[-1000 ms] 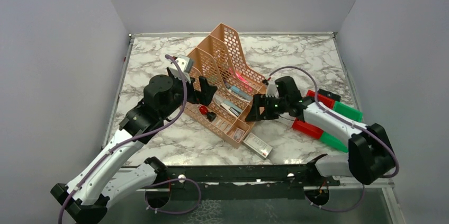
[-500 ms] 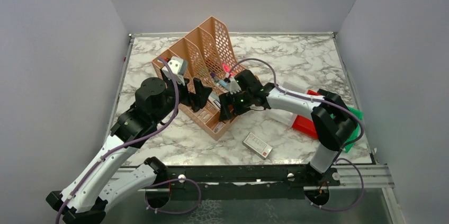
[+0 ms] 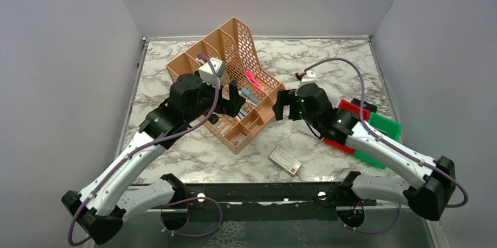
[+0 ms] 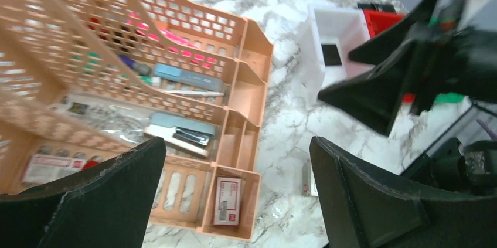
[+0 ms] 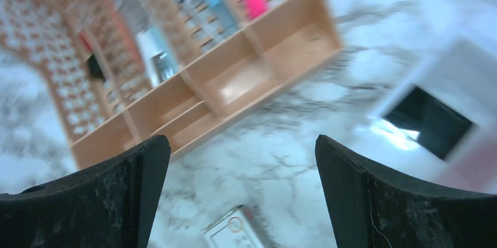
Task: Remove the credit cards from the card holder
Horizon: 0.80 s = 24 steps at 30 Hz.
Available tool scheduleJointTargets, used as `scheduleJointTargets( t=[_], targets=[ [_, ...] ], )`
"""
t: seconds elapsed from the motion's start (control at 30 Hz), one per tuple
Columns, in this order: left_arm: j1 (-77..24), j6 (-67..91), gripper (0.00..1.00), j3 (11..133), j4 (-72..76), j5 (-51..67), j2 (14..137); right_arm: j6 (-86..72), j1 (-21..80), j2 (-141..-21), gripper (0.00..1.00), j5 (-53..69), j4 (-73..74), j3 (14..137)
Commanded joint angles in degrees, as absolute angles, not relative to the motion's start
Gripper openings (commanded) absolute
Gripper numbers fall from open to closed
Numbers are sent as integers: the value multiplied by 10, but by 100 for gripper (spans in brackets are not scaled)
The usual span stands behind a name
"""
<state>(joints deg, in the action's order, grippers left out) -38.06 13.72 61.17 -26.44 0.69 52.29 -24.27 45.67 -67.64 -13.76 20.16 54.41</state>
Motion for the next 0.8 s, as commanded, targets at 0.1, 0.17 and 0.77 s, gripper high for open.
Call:
scheduleJointTargets(
  t=[0.1, 0.17, 0.77],
  targets=[
    [-442, 132, 96, 647, -215, 82, 696, -416, 454, -571, 99, -499, 408, 513],
    [-472, 130, 96, 669, -213, 38, 751, -481, 454, -542, 99, -520, 468, 518],
    [-523, 115, 96, 833, -217, -45, 1074, -439, 454, -322, 99, -488, 442, 434]
  ],
)
